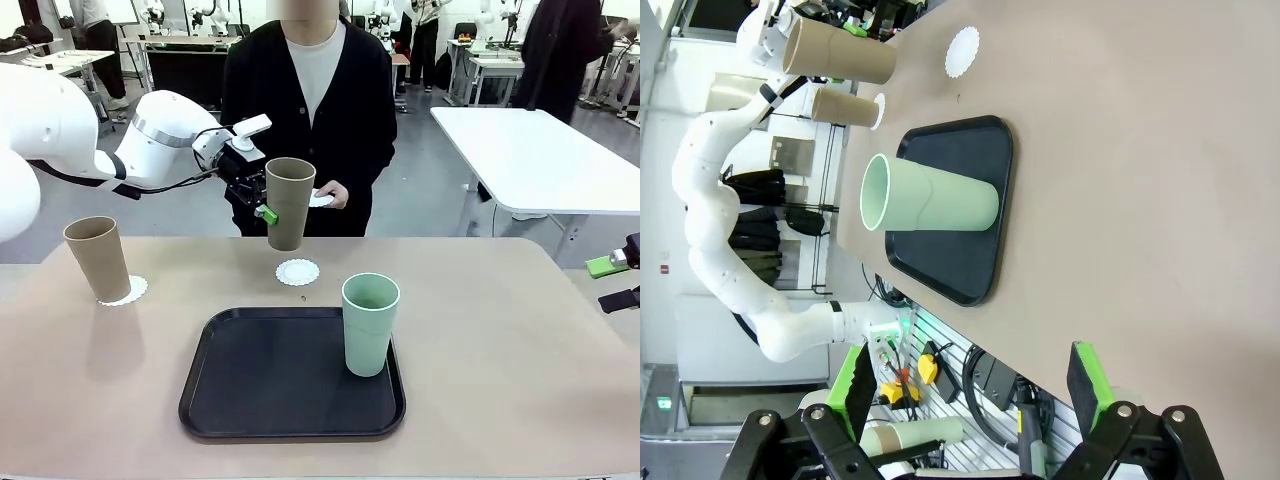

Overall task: Place coasters on the table and set cups on them.
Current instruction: Take one Reusable plastic cup from the Flat Tray and place it on a coaster set by the human.

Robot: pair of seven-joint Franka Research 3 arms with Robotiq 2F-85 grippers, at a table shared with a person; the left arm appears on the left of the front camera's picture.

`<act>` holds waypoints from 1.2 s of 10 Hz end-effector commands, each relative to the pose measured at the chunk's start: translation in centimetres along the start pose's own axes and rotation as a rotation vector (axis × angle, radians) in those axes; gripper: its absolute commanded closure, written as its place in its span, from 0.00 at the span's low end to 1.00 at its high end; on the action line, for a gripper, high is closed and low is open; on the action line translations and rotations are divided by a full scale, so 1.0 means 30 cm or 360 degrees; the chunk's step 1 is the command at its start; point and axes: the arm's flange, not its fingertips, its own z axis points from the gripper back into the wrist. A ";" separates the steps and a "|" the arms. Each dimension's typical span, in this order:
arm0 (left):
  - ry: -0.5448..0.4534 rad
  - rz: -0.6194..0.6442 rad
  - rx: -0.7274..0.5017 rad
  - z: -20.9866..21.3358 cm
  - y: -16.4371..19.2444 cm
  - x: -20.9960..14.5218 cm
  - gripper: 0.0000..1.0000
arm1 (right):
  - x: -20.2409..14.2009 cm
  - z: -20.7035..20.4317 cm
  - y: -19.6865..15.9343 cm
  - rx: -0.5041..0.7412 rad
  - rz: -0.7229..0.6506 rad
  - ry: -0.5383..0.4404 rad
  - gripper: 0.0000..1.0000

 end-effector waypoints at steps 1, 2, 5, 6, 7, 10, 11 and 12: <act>0.0015 -0.0021 -0.0070 0.043 0.075 -0.004 0.15 | 0.002 -0.001 -0.001 0.0017 0.0002 -0.0005 0.00; -0.0018 -0.0033 -0.0072 0.057 0.086 -0.025 0.15 | 0.002 -0.001 -0.001 0.0017 0.0002 -0.0005 0.00; -0.0060 -0.0085 0.0017 0.039 0.080 -0.084 0.15 | 0.002 -0.001 -0.001 0.0017 0.0002 -0.0005 0.00; -0.0079 -0.0099 0.0037 0.035 0.085 -0.109 0.15 | 0.002 -0.001 -0.001 0.0017 0.0002 -0.0005 0.00; -0.0065 -0.0065 0.0091 0.035 0.098 -0.137 0.15 | 0.002 -0.001 -0.001 0.0017 0.0002 -0.0005 0.00; -0.0012 -0.0078 0.0155 0.007 0.125 -0.163 0.15 | 0.002 -0.001 -0.001 0.0017 0.0002 -0.0005 0.00; -0.0025 -0.0089 0.0142 0.010 0.133 -0.177 0.15 | 0.002 -0.001 -0.001 0.0017 0.0002 -0.0005 0.00; -0.0029 -0.0105 0.0144 0.012 0.139 -0.186 0.15 | 0.002 -0.001 -0.001 0.0017 0.0002 -0.0005 0.00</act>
